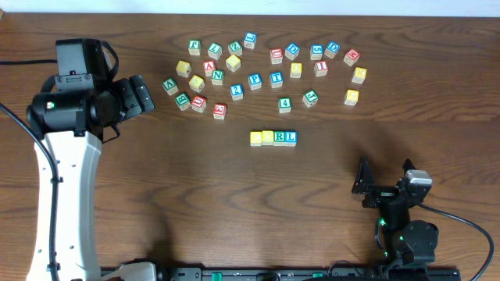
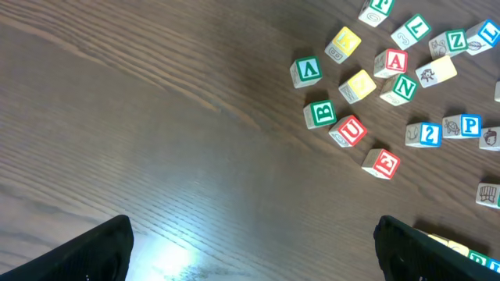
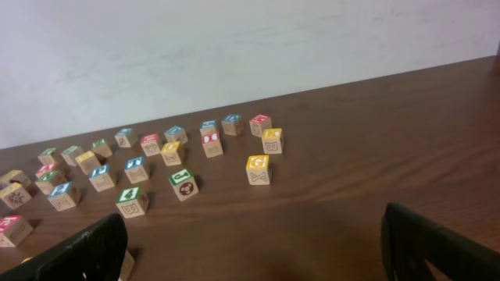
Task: Spell out CORL
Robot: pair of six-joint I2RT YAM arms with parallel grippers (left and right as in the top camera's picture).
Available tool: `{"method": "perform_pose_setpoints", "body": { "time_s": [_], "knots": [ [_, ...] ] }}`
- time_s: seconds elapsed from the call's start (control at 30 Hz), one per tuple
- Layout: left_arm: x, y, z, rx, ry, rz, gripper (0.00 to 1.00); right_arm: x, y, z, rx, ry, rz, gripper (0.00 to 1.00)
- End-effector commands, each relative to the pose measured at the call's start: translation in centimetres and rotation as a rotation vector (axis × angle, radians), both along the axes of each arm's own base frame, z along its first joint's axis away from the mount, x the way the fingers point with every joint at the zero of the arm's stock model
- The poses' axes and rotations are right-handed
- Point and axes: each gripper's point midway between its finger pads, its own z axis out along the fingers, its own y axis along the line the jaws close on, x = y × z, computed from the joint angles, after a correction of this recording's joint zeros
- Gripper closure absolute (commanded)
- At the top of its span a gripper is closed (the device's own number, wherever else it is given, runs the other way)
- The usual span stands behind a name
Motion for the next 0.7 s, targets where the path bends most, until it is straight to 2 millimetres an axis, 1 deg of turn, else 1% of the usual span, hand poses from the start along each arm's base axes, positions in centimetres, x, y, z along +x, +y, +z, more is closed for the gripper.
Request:
{"method": "perform_pose_setpoints", "body": {
  "time_s": [0.0, 0.07, 0.13, 0.17, 0.23, 0.3, 0.33, 0.43, 0.47, 0.57, 0.67],
  "knots": [
    [-1.1, 0.2, 2.7, 0.022, -0.083, -0.001, 0.03, 0.0, 0.2, -0.1, -0.014, -0.001, 0.010, 0.01],
    [-2.2, 0.1, 3.8, 0.026, -0.122, -0.001, 0.03, 0.0, 0.2, -0.1, -0.014, -0.001, 0.010, 0.01],
    [-4.0, -0.1, 4.6, 0.016, -0.182, 0.017, 0.03, 0.0, 0.2, -0.1, -0.014, -0.001, 0.010, 0.01],
    [-4.5, -0.1, 5.2, 0.027, -0.246, 0.018, 0.03, 0.0, 0.2, -0.1, -0.014, -0.001, 0.010, 0.01],
    [-4.9, -0.1, 6.3, 0.055, -0.384, -0.001, 0.03, 0.0, 0.2, -0.1, -0.014, -0.001, 0.010, 0.01],
    [-5.7, -0.2, 6.7, 0.095, -0.543, -0.022, 0.03, 0.0, 0.2, -0.1, -0.014, -0.001, 0.010, 0.01],
    [-6.1, -0.2, 6.6, 0.105, -0.596, -0.025, 0.03, 0.0, 0.2, -0.1, -0.014, -0.001, 0.010, 0.01],
    [-7.3, -0.1, 5.3, 0.124, -0.724, -0.015, 0.03, 0.0, 0.2, -0.1, -0.014, -0.001, 0.010, 0.01],
    [-7.7, 0.0, 4.5, 0.130, -0.760, -0.010, 0.03, 0.0, 0.2, -0.1, -0.014, -0.001, 0.010, 0.01],
    [-9.3, 0.3, 1.6, 0.150, -0.857, 0.010, 0.03, 0.0, 0.2, -0.1, -0.014, -0.001, 0.010, 0.01],
    [-10.1, 0.3, -0.9, 0.167, -0.892, 0.009, 0.03, 0.0, 0.2, -0.1, -0.014, -0.001, 0.010, 0.01]
  ]
}}
